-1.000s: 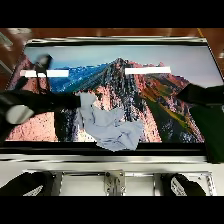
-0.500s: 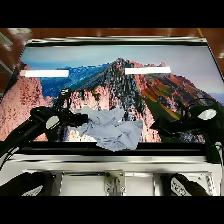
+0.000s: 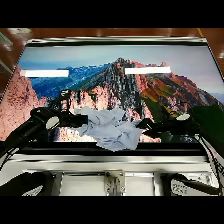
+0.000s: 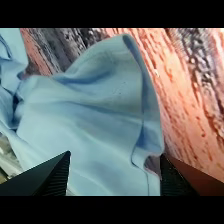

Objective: Fold the shirts.

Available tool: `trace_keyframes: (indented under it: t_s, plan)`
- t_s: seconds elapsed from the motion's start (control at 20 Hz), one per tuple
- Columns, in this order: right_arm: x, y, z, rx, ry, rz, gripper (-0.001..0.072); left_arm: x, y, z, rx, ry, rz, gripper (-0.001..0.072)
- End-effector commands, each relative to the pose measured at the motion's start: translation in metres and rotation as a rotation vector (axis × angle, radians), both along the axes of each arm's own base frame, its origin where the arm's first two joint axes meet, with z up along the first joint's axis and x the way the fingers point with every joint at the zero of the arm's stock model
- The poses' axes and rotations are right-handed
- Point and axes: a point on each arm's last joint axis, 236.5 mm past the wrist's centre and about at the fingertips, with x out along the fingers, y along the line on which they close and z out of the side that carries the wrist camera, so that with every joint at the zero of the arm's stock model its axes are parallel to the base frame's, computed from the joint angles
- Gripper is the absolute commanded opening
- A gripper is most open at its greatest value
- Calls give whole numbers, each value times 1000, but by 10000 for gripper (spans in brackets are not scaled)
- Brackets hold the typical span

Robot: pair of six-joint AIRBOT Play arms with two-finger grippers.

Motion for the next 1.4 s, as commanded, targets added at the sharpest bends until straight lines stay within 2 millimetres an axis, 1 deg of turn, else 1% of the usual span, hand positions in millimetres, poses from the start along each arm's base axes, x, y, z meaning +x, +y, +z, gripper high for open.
trace_keyframes:
  t_s: [0.0,0.1,0.15,0.2,0.25,0.3,0.35,0.4,0.45,0.5,0.55,0.6,0.65,0.7,0.75,0.8,0.85,0.9,0.95,1.0,1.05,1.1,1.15,1.25,1.3,1.35]
  plan:
    - [12,1,-12,-2,1,-66,668,7,-4,6,-24,-37,2,33]
    - [11,3,-15,9,21,-73,481,11,-7,9,-35,-55,3,34]
    - [13,4,-14,18,19,-79,343,12,-7,11,-38,-59,3,34]
    - [15,7,-9,40,6,-75,121,14,-8,14,-40,-62,3,34]
    - [19,10,-1,57,-31,-52,61,17,-9,20,-43,-72,4,34]
    - [24,14,12,70,-91,2,60,22,-8,28,-47,-89,2,33]
    - [31,15,29,73,-159,54,60,31,-5,41,-45,-118,-8,34]
    - [40,17,53,67,-249,115,60,39,0,58,-39,-152,-20,34]
    - [50,16,81,47,-347,176,60,50,9,81,-33,-197,-25,34]
    - [60,12,112,3,-450,228,60,59,17,108,-29,-248,-30,34]
    - [72,4,150,-69,-577,275,60,66,27,145,-27,-322,-40,34]
    - [83,-6,196,-164,-721,305,60,71,36,185,-27,-404,-46,34]
    - [89,-16,242,-256,-850,318,60,71,48,232,-32,-498,-35,34]
    - [92,-30,296,-363,-986,303,60,65,61,280,-39,-598,-12,34]
    - [89,-43,350,-461,-1110,262,60,54,73,324,-46,-692,9,34]
    - [80,-56,399,-545,-1216,204,60,40,84,364,-55,-783,29,34]
    - [68,-68,445,-610,-1313,134,60,20,95,401,-75,-871,45,34]
    - [50,-78,488,-659,-1400,53,60,1,102,428,-93,-940,55,34]
    - [33,-84,517,-690,-1462,-1,60,-20,110,448,-112,-996,63,34]
    - [14,-89,539,-727,-1511,-31,60,-36,116,457,-119,-1025,69,33]
    - [-2,-93,551,-758,-1534,-57,60,-50,125,454,-103,-1009,80,34]
    - [-15,-99,557,-783,-1538,-90,60,-63,138,438,-66,-946,106,33]
    - [-26,-108,559,-821,-1525,-122,60,-73,152,417,-20,-855,141,34]
    - [-39,-124,550,-877,-1457,-158,60,-93,174,375,75,-676,184,34]
    - [-41,-129,540,-894,-1408,-150,61,-99,177,362,94,-618,186,34]
    - [-43,-129,525,-896,-1350,-116,61,-101,176,353,98,-582,180,34]
